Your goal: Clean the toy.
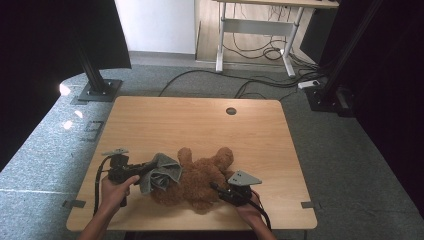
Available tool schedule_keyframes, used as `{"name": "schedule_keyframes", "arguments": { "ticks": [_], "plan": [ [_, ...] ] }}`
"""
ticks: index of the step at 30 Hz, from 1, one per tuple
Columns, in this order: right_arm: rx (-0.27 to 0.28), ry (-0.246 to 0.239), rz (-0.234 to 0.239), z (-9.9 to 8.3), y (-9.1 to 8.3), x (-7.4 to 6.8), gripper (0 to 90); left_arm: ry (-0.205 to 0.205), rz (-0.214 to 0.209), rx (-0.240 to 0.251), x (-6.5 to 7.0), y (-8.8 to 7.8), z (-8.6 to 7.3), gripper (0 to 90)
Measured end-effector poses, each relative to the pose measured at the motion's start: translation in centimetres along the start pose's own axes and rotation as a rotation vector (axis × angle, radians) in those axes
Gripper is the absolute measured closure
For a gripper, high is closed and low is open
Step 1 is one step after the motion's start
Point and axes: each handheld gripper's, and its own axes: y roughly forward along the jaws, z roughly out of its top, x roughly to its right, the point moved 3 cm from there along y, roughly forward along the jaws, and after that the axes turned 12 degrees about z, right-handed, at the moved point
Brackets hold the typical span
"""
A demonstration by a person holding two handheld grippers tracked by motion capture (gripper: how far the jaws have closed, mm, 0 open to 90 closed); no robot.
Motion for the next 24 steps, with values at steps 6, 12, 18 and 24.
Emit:
{"name": "schedule_keyframes", "arguments": {
  "ticks": [6, 12, 18, 24],
  "plan": [
    [-0.005, -0.026, -0.027, -0.1, 0.0, -0.2, 64.9, -0.028, -0.042, 0.020, -0.3, -0.9, -0.3, 71.9],
    [-0.002, -0.027, -0.067, 0.0, 0.4, 0.0, 65.6, 0.014, -0.176, 0.055, 3.5, -1.1, 0.8, 71.7],
    [0.004, -0.004, -0.104, 0.5, 1.3, 0.9, 66.6, 0.030, -0.297, -0.028, 6.4, 1.7, 0.8, 71.7],
    [0.015, 0.026, -0.110, 1.2, 2.0, 2.3, 67.8, 0.041, -0.334, -0.111, 7.6, 3.7, -0.9, 71.7]
  ]
}}
